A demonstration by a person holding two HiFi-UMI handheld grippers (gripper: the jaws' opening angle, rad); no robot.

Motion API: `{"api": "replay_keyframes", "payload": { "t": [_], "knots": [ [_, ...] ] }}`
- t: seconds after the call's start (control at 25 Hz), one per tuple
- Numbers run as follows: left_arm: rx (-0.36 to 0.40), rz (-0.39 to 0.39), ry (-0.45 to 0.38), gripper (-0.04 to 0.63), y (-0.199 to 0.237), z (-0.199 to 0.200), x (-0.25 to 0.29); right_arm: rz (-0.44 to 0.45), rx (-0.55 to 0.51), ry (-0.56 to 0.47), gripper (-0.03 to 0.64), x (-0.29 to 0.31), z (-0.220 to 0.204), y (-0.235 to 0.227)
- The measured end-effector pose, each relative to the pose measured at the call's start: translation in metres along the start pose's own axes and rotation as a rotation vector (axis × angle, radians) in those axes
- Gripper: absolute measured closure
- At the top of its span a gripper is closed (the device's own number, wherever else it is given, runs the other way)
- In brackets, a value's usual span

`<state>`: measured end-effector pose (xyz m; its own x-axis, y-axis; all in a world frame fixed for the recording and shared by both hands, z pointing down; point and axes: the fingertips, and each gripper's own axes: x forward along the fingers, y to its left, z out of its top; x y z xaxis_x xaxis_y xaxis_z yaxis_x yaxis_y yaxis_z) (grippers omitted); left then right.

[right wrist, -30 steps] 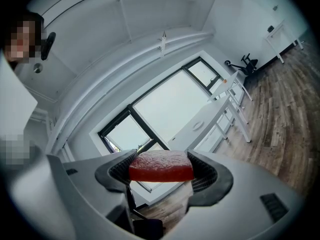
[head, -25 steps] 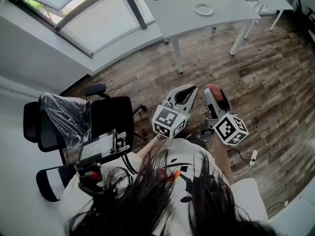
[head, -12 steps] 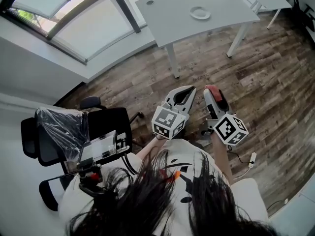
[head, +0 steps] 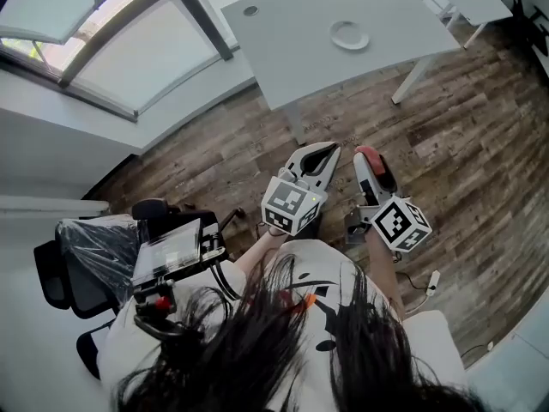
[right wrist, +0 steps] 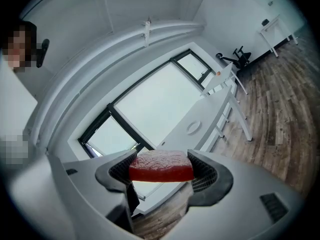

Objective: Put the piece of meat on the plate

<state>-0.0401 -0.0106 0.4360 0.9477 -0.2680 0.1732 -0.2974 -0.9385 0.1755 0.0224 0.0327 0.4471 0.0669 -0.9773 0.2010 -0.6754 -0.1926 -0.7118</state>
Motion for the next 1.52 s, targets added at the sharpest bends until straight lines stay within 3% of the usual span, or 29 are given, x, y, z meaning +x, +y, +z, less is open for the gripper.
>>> {"api": "replay_keyframes", "payload": {
  "t": [0.24,0.52,1.0,1.52],
  "knots": [
    [-0.006,-0.011,-0.006,0.591,0.061,0.021,0.035,-0.019,0.003,-0.008,0.298,0.067,0.022,0.0],
    [-0.007,-0.041,-0.005,0.591,0.104,0.03,0.052,-0.021,0.011,0.005,0.298,0.119,0.026,0.006],
    [-0.009,-0.036,0.007,0.591,0.135,0.037,0.079,-0.03,0.017,-0.008,0.298,0.157,0.053,-0.003],
    [-0.044,0.115,0.007,0.591,0.2,0.052,0.168,0.023,-0.006,0.084,0.298,0.244,0.118,-0.067]
  ]
}}
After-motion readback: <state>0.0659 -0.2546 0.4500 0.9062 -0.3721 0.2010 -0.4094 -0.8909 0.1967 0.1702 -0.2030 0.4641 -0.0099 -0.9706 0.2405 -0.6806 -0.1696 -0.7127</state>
